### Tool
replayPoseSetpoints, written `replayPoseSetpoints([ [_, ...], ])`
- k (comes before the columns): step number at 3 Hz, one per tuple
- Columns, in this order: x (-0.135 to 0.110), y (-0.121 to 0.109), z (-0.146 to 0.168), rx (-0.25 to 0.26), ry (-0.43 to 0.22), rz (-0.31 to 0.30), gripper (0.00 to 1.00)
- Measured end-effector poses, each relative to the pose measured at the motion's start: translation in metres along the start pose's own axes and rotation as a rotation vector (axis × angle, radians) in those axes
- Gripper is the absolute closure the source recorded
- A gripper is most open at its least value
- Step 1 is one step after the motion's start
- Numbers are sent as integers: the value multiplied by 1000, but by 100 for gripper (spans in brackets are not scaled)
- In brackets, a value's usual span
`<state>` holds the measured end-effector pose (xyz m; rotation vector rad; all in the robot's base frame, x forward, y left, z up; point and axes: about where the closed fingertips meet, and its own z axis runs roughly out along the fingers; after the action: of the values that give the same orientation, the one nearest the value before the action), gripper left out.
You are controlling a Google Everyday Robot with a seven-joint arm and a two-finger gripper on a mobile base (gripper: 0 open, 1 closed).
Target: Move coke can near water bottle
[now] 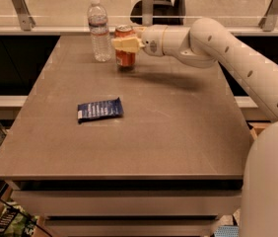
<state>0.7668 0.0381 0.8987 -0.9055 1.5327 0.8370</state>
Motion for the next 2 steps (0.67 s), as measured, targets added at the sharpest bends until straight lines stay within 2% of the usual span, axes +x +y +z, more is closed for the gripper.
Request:
replayPoseSetpoints([
  [1,-1,2,3,-5,0,0,82],
  [2,-1,4,5,-10,0,0,58],
])
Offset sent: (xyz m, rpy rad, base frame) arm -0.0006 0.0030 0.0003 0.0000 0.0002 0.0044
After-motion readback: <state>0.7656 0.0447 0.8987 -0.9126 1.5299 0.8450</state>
